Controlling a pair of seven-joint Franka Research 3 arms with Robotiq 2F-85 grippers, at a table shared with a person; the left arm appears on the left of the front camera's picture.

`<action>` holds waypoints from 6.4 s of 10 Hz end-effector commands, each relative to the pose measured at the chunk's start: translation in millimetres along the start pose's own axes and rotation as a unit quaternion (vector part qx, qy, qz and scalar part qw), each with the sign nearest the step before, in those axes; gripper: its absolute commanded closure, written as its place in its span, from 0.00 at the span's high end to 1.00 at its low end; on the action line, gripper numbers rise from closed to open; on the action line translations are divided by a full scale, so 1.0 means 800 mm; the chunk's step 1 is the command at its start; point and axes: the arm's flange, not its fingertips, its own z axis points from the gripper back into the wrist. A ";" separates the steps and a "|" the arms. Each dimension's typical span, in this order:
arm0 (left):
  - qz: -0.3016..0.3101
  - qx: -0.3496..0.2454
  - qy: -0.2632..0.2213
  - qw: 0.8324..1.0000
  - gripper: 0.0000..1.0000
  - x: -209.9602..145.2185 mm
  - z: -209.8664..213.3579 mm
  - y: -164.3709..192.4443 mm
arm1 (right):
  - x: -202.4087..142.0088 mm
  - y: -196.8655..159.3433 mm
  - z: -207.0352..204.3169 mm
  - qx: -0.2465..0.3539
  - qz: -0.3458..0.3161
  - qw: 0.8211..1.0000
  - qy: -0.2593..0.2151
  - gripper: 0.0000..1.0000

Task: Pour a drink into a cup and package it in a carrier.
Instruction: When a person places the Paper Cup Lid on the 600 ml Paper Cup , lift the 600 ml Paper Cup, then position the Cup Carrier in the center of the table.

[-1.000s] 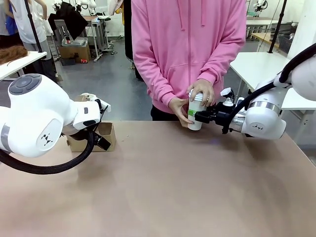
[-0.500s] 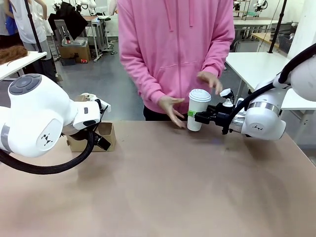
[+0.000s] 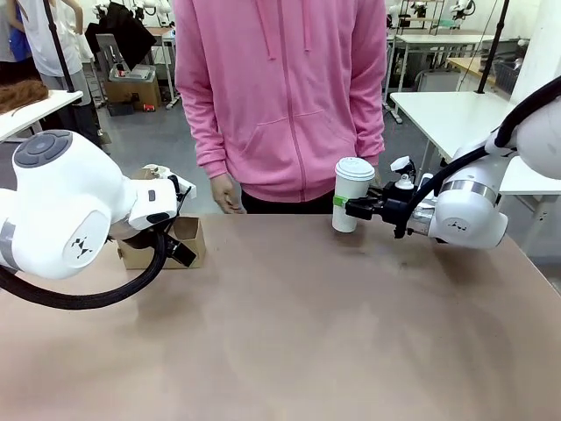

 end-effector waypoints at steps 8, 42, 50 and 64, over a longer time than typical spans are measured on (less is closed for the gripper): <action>0.001 -0.001 -0.001 1.000 1.00 0.000 0.001 0.001 | 0.007 0.002 -0.003 -0.002 0.004 1.000 0.000 0.80; 0.001 -0.001 -0.001 1.000 1.00 0.000 0.001 0.001 | 0.282 0.213 0.086 -0.013 0.071 0.997 -0.011 0.80; 0.033 -0.016 0.015 0.999 1.00 0.029 0.061 0.004 | 0.282 0.213 0.086 -0.013 0.071 0.997 -0.011 0.80; 0.251 0.035 0.123 0.959 0.41 0.176 0.086 0.145 | 0.282 0.213 0.086 -0.013 0.071 0.997 -0.011 0.80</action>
